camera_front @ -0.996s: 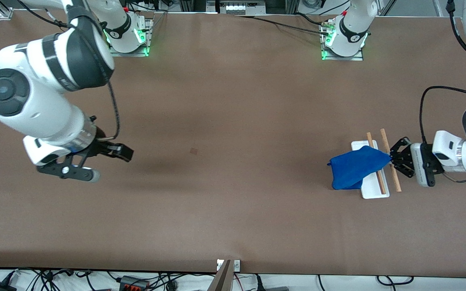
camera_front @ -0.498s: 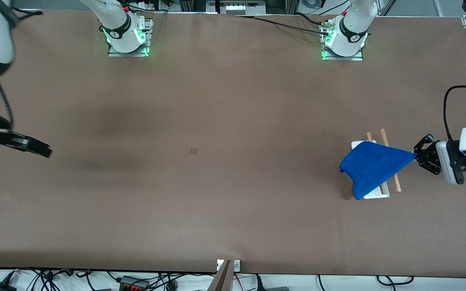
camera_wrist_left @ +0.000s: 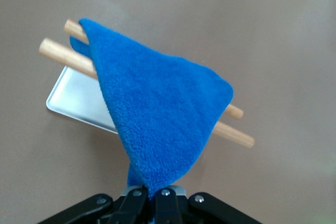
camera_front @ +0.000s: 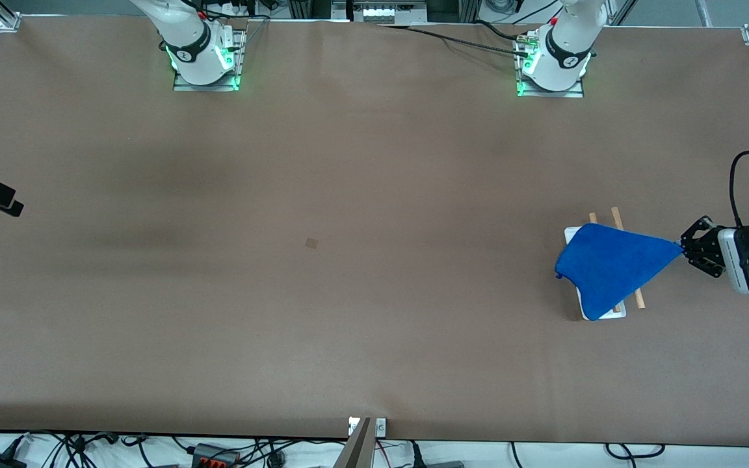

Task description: Pass towel and hang on rack

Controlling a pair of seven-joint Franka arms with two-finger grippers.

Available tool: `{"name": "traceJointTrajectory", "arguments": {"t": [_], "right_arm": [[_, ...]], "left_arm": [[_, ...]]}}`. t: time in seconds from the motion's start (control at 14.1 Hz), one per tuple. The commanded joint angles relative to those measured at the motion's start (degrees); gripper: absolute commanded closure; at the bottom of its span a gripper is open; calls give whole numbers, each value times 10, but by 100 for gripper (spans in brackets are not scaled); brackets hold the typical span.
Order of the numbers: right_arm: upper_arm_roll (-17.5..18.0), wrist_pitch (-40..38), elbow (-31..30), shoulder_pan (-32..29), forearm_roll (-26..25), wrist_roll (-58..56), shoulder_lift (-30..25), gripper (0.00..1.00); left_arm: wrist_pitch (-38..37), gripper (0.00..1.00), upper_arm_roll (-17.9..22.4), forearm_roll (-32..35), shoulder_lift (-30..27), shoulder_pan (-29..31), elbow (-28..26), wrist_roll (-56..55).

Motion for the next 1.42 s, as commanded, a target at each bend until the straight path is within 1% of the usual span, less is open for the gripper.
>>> {"name": "traceJointTrajectory", "arguments": {"t": [0.0, 0.07, 0.36, 0.43, 0.5, 0.57, 0.64, 0.71, 1.0, 1.21, 1.28, 1.35], "right_arm": [[9, 7, -60, -5, -10, -14, -38, 0], [10, 17, -86, -3, -21, -14, -55, 0], [11, 94, -229, -1, -23, -13, -141, 0], [12, 103, -248, -1, -23, -14, -153, 0], [12, 101, -249, -1, -23, -15, -154, 0], [12, 100, -248, -1, -23, -15, -155, 0], [12, 101, -246, -1, -23, -16, -154, 0], [12, 100, -246, -1, -23, -16, -154, 0], [10, 97, -234, -3, -21, -17, -153, 0], [12, 79, -233, -3, -21, -42, -152, 0], [10, 78, -233, -3, -17, -48, -152, 0], [10, 77, -233, -3, -15, -43, -153, 0]], "left_arm": [[10, 100, -3, 8, 24, 1, 18, 20], [17, 100, -3, 7, 27, 5, 18, 22], [37, 99, -4, 7, 42, 12, 18, 23], [38, 99, -4, 6, 47, 14, 18, 23], [38, 96, -4, 0, 47, 14, 18, 22], [38, 74, -4, -8, 48, 14, 17, 17], [38, 40, -4, -9, 50, 13, 17, 15], [38, 0, -4, -10, 57, 16, 18, 22], [35, 0, -6, -6, 53, 17, 20, 17], [33, 0, -7, -5, 43, 17, 21, 16], [31, 0, -6, -4, 36, 17, 24, 15], [29, 0, -4, -2, 34, 17, 38, 15]]}}
